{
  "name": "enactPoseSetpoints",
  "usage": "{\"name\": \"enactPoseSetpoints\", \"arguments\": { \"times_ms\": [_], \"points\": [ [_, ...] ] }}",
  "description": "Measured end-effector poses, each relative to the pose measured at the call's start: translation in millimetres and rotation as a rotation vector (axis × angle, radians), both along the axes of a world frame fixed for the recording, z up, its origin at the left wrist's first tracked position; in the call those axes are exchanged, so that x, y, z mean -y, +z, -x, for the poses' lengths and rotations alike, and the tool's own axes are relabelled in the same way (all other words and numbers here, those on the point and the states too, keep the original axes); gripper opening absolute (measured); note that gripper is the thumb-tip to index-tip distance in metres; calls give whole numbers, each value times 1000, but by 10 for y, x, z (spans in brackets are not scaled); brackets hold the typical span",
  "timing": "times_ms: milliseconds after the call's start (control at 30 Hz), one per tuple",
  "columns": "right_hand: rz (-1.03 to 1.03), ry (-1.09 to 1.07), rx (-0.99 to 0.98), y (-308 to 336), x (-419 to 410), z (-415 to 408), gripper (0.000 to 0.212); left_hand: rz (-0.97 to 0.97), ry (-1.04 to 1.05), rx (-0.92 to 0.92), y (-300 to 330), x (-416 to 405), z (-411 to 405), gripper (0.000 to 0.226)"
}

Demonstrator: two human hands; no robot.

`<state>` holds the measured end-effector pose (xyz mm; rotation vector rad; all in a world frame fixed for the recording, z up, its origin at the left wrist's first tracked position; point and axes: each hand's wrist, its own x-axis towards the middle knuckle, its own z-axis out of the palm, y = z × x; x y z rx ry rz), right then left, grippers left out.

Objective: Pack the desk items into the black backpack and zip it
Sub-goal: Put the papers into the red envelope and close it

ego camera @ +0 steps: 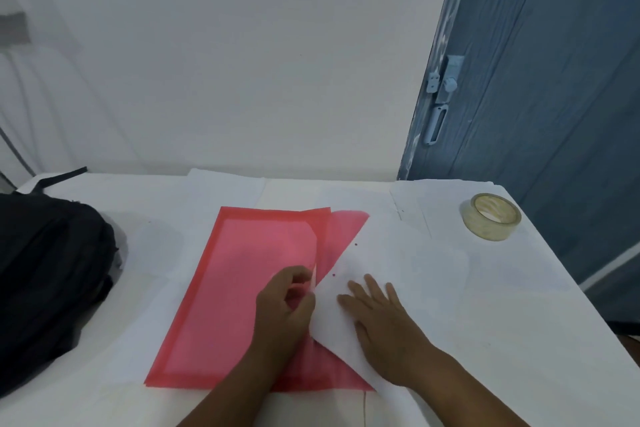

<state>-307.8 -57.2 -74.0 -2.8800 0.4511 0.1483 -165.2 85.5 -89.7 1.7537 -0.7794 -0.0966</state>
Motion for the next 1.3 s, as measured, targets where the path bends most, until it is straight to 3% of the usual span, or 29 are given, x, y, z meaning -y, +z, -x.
{"name": "enactPoseSetpoints", "arguments": {
  "times_ms": [100,233,367,500,667,867,1067,1200,1300],
  "points": [
    [-124,67,39,-1,-52,-44,84,9,23,45,19,-13,9,26],
    [-215,8,87,-63,-34,-54,48,10,63,86,-8,-8,-14,26],
    [-228,93,57,-85,-75,-104,65,25,49,100,-9,-19,-5,27],
    [-190,255,3,10,-109,-200,64,34,28,87,-3,-14,-4,27],
    [-70,86,-49,40,-77,-156,77,16,-16,184,80,18,-2,26],
    [-307,229,82,82,-149,-260,58,-101,-119,283,242,149,95,19],
    [25,-53,144,54,18,-205,83,-146,16,148,153,195,117,25],
    [22,-109,-23,13,73,-149,77,-105,56,36,105,248,224,21],
    [-155,-122,56,-56,-39,-248,69,-71,59,-41,93,293,283,19]
  ]
}}
